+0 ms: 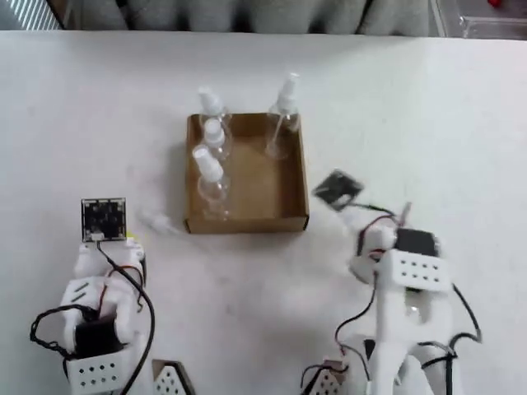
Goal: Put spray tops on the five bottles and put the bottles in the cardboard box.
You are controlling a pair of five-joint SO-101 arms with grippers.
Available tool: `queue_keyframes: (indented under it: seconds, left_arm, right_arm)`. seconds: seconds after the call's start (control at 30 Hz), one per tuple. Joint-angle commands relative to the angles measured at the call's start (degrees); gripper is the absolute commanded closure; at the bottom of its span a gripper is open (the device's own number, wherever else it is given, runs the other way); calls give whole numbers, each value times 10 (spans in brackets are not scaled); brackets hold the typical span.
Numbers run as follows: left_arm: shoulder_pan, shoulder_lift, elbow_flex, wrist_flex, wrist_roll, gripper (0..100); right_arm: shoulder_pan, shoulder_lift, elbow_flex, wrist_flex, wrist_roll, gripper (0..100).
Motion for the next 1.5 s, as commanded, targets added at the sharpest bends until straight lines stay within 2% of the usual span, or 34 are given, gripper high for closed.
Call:
queue_keyframes:
  seconds: [0.0, 0.2, 0.47, 0.53, 0.73, 0.97, 1.17, 1.37, 1.47]
  left_arm:
    - [-5, -6, -1, -15, -3, 977]
    - [-5, -6, -1, -15, -3, 977]
    - [-5, -6, -1, -15, -3, 977]
    - [-5, -6, -1, -14, -3, 977]
    - [-7, -6, -1, -14, -3, 977]
    - [-7, -6, -1, -14, -3, 977]
    - [-7, -6, -1, -14, -3, 977]
    - [-7, -6, -1, -14, -3, 977]
    - [-7, -6, -1, -14, -3, 977]
  right_arm:
    - [138, 7, -30, -60, -4, 981]
    - [296, 7, 4, -185, -2, 981]
    - [378, 7, 72, -260, 45, 980]
    - [388, 7, 76, -258, 46, 964]
    - [394, 51, 76, -262, 46, 789]
    - [375, 155, 40, -263, 44, 700]
    - [386, 195, -11, -256, -9, 693]
    - [393, 194, -35, -196, -15, 695]
    - [393, 194, -58, -158, -16, 728]
